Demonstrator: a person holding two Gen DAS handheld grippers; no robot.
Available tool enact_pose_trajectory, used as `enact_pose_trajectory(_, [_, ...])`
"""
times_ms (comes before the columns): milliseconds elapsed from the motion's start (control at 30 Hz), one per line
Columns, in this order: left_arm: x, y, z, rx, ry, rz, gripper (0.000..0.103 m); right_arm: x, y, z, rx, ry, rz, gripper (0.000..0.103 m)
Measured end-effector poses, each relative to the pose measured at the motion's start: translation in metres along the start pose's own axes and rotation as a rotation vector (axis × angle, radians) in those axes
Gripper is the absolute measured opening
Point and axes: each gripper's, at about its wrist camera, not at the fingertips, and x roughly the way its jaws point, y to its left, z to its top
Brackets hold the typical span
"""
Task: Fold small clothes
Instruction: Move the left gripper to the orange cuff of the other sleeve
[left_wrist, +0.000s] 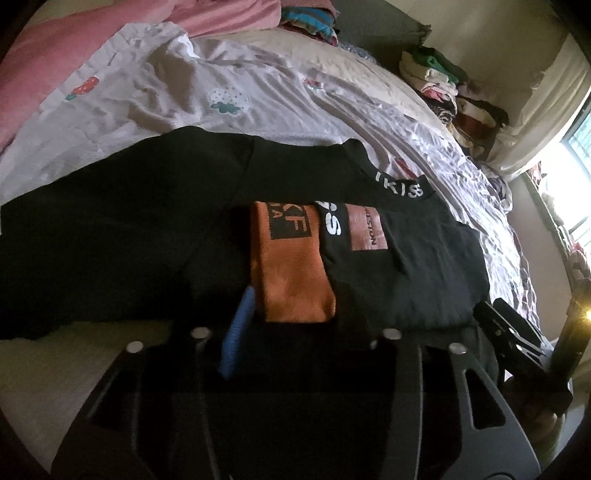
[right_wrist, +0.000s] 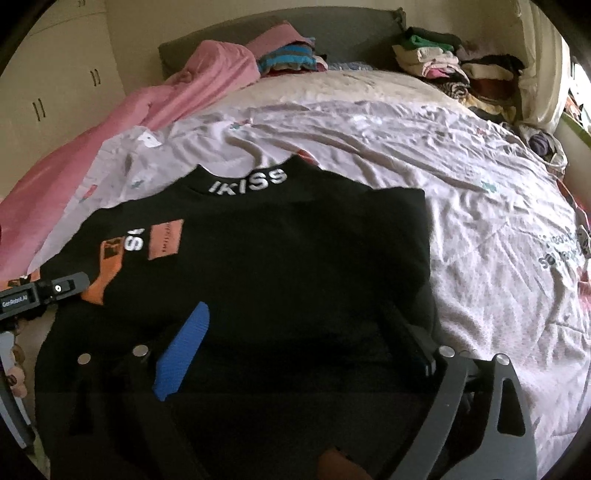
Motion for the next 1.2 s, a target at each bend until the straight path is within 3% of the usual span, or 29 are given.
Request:
enact_pose_trajectory(67, [-0.004, 0.0, -0.001, 0.005, -0.009, 0.017, 0.05, -0.005, 0.006, 0.001, -0.009, -0.015, 0.006, 0.097])
enact_pose_trajectory(200, [-0.015, 0.004, -0.006, 0.0, -0.033, 0.043, 0.074, -0.014, 0.019, 0.002, -0.03, -0.042, 0.02, 0.099])
enact_pose_trajectory(367, [-0.027, 0.013, -0.011, -0.01, -0.059, 0.078, 0.088, -0.025, 0.036, 0.004, -0.057, -0.065, 0.035, 0.099])
enact_pose_trajectory(1200, [-0.088, 0.089, -0.028, -0.114, -0.184, 0.236, 0.094, -0.039, 0.156, 0.013, -0.231, -0.112, 0.131, 0.099])
